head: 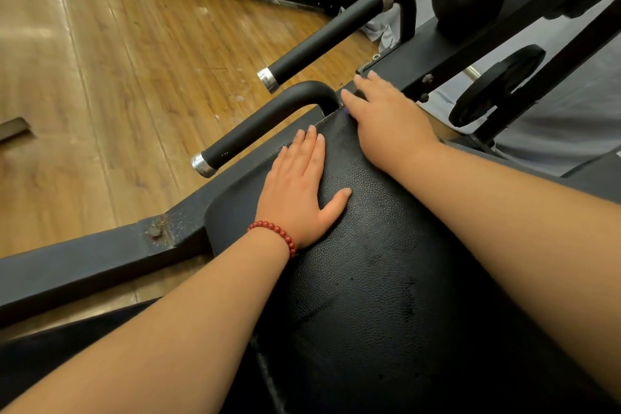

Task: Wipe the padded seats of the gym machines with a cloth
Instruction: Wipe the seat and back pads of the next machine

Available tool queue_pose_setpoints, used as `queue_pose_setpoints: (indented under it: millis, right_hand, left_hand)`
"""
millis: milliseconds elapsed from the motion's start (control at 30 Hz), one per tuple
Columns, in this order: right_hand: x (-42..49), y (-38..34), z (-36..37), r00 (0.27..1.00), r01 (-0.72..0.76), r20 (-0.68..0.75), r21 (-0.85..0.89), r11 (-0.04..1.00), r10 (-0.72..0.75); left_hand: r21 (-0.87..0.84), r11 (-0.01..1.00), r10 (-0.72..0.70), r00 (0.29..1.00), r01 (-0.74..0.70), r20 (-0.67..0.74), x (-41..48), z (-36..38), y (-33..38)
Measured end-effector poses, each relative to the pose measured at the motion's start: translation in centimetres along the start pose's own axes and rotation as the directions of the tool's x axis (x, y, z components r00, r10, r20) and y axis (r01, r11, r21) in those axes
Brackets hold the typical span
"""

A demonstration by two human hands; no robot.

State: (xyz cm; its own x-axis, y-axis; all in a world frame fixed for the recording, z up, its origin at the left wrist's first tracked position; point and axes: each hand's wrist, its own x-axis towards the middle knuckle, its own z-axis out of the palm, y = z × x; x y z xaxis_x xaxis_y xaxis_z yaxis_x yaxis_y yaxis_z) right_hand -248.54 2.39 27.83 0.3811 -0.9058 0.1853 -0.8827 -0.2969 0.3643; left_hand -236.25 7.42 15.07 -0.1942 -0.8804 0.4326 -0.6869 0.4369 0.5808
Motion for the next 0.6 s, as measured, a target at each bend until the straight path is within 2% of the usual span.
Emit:
queue_pose_setpoints:
  millis: [33, 100, 233, 267, 400, 433, 500, 567, 600]
  right_hand:
    - [0.4, -0.5, 0.2, 0.999, -0.037, 0.023, 0.006, 0.999, 0.037]
    - [0.5, -1.5, 0.9, 0.998, 0.003, 0.068, 0.037, 0.999, -0.006]
    - [-0.8, 0.8, 0.2, 0.951, 0.283, 0.112, 0.055, 0.958, -0.287]
    - [-0.8, 1.8, 0.1, 0.951, 0.294, 0.086, 0.05, 0.954, -0.298]
    - [-0.5, 1.0, 0.3, 0.999, 0.034, 0.028, 0.067, 0.997, -0.036]
    - [-1.0, 0.0, 0.7, 0.999, 0.047, 0.003, 0.092, 0.995, -0.048]
    - [-2.6, -1.2, 1.1, 0.984, 0.179, -0.034, 0.134, 0.975, -0.176]
    - [-3.3, -0.2, 0.8, 0.962, 0.272, 0.012, 0.088, 0.958, -0.274]
    - [-3.0, 0.9, 0.6, 0.961, 0.277, -0.004, 0.063, 0.959, -0.277]
  left_hand:
    - [0.0, 1.0, -0.002, 1.0, 0.002, 0.003, 0.0, 0.0, 0.0]
    - [-0.002, 1.0, 0.0, 1.0, 0.0, 0.003, 0.0, 0.0, 0.1]
    - [0.001, 1.0, -0.006, 1.0, 0.006, 0.011, 0.0, 0.0, 0.0]
    - [-0.002, 1.0, -0.003, 1.0, 0.003, 0.009, 0.0, 0.0, 0.0]
    - [0.003, 1.0, -0.007, 1.0, 0.007, 0.011, 0.0, 0.0, -0.1]
    - [0.005, 1.0, -0.008, 1.0, 0.008, 0.013, 0.1, 0.0, 0.0]
    - [0.005, 1.0, -0.009, 1.0, 0.008, 0.022, 0.1, -0.1, 0.1]
    - [0.004, 1.0, -0.012, 1.0, 0.012, 0.026, 0.0, -0.1, 0.1]
    - [0.002, 1.0, -0.011, 1.0, 0.011, 0.019, 0.0, -0.1, 0.1]
